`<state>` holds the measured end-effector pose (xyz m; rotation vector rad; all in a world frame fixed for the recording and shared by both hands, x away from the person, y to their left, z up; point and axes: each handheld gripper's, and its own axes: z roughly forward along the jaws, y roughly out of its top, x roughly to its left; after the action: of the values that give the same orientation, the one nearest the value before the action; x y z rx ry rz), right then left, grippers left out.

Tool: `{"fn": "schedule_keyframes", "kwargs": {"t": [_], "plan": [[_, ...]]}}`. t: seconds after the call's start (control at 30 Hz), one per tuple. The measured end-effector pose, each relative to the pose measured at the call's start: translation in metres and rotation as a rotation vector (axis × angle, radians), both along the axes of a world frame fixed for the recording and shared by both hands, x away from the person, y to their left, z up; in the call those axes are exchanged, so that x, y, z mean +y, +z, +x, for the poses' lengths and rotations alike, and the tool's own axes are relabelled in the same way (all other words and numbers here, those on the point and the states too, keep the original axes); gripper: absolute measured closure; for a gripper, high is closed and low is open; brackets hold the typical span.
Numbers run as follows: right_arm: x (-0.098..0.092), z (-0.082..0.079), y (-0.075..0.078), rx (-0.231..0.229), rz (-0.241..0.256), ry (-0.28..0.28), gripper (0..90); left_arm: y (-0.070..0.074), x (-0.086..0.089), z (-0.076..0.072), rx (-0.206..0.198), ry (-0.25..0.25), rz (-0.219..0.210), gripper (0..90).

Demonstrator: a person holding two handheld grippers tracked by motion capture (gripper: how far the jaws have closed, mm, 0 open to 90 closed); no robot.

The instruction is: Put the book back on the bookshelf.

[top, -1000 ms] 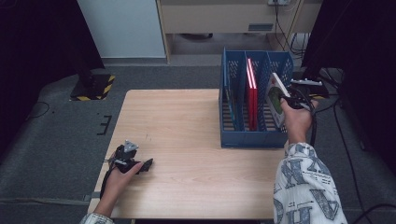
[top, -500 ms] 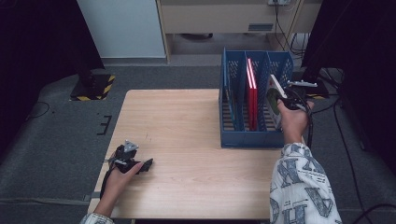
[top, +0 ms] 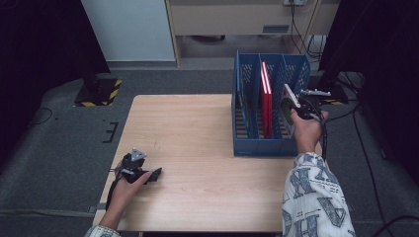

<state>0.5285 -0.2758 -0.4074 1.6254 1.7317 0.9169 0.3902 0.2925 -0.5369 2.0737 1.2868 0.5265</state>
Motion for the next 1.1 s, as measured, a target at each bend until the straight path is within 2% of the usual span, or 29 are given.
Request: {"fn": "schedule_keyframes", "kwargs": {"t": [0.6,0.93,1.1], "plan": [[0.008,0.007,-0.009,0.024,-0.014,0.011,76.2,0.000,0.000,0.000,0.001,0.000,-0.002,0.0],[0.013,0.008,-0.016,0.064,-0.032,0.026,76.1,0.000,0.000,0.000,0.000,-0.003,-0.002,0.0],[0.012,0.007,-0.021,0.064,-0.035,0.029,76.0,0.000,0.000,0.000,0.000,-0.003,-0.002,0.0]]}}
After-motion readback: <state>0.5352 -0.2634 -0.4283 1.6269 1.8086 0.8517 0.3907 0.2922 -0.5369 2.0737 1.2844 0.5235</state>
